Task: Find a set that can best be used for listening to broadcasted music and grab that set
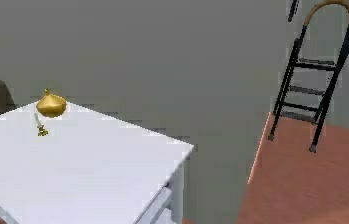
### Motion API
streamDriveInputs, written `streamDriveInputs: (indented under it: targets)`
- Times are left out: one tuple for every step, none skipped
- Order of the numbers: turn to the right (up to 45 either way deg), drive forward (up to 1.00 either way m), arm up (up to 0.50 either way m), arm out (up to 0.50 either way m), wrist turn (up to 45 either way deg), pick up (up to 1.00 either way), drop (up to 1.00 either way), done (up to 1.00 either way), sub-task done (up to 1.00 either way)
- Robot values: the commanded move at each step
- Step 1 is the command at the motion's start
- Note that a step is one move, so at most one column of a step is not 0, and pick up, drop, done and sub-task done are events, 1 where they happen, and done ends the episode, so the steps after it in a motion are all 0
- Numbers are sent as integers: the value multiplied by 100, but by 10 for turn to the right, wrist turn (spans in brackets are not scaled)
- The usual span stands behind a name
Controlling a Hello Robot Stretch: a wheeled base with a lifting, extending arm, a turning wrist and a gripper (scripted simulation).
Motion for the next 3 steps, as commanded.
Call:
streamDriveInputs:
  targets:
    - [450,0,0,0,0,0,0,0,0]
    - [450,0,0,0,0,0,0,0,0]
    - [270,0,0,0,0,0,0,0,0]
